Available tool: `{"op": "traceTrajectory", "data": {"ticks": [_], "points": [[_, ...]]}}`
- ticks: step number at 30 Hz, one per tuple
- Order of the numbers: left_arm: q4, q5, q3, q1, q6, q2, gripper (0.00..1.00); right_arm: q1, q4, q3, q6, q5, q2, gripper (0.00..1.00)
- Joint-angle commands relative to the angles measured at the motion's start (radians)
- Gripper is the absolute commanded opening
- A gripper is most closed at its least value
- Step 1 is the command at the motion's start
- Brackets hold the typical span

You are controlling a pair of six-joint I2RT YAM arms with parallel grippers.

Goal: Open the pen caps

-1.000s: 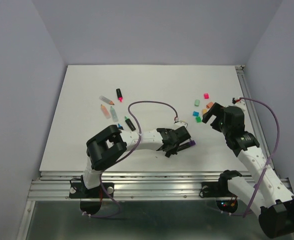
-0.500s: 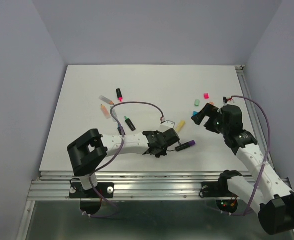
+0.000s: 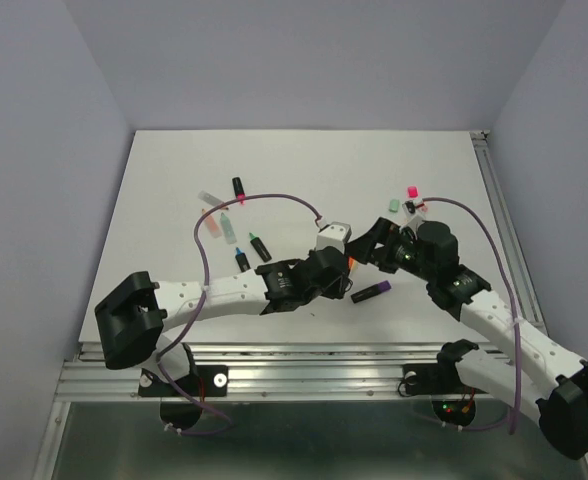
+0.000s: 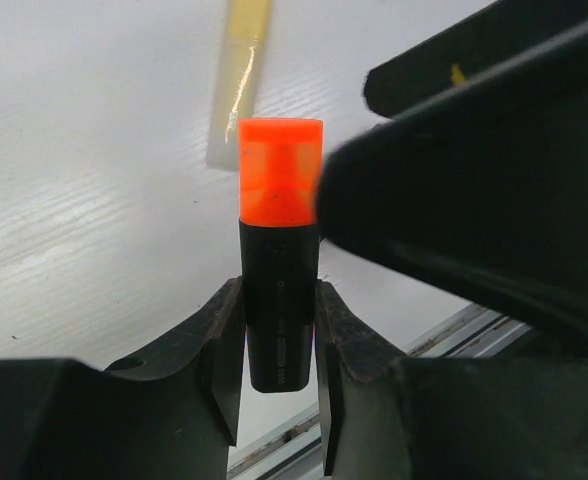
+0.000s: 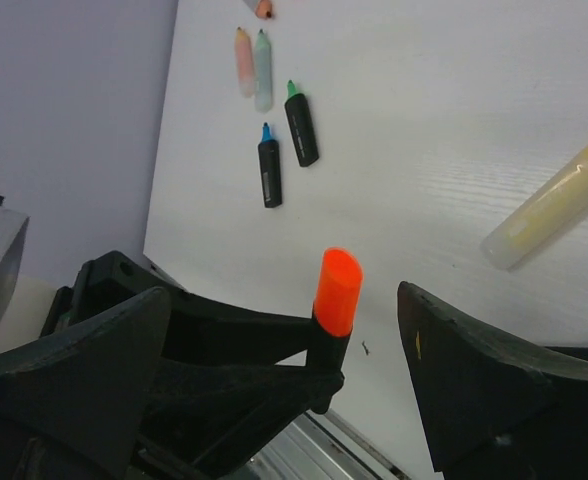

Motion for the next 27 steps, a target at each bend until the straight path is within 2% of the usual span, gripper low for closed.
{"op": "traceTrajectory", "data": {"ticks": [1, 7, 14, 19, 23, 25, 27], "points": [[0.094, 0.027, -0.038, -0.013, 0.021, -0.064, 0.00, 0.088, 0.078, 0.060, 0.002, 0.097, 0.089, 1.00], [0.152, 0.044, -0.075, -0.014, 0.009, -0.101, 0.00, 0.163, 0.124, 0.074, 0.008, 0.117, 0.167, 1.00], [0.157, 0.039, -0.091, -0.016, 0.012, -0.120, 0.00, 0.190, 0.137, 0.077, 0.029, 0.152, 0.174, 0.72], [0.155, 0.036, -0.091, -0.014, 0.010, -0.124, 0.00, 0.195, 0.142, 0.077, 0.037, 0.120, 0.183, 0.63], [0.157, 0.031, -0.095, -0.014, 0.009, -0.133, 0.00, 0.200, 0.136, 0.080, 0.038, 0.122, 0.180, 0.49], [0.155, 0.024, -0.095, -0.016, 0.006, -0.136, 0.00, 0.200, 0.131, 0.085, 0.038, 0.111, 0.180, 0.39], [0.154, 0.021, -0.095, -0.016, 0.000, -0.136, 0.00, 0.200, 0.127, 0.088, 0.038, 0.106, 0.178, 0.24]]}}
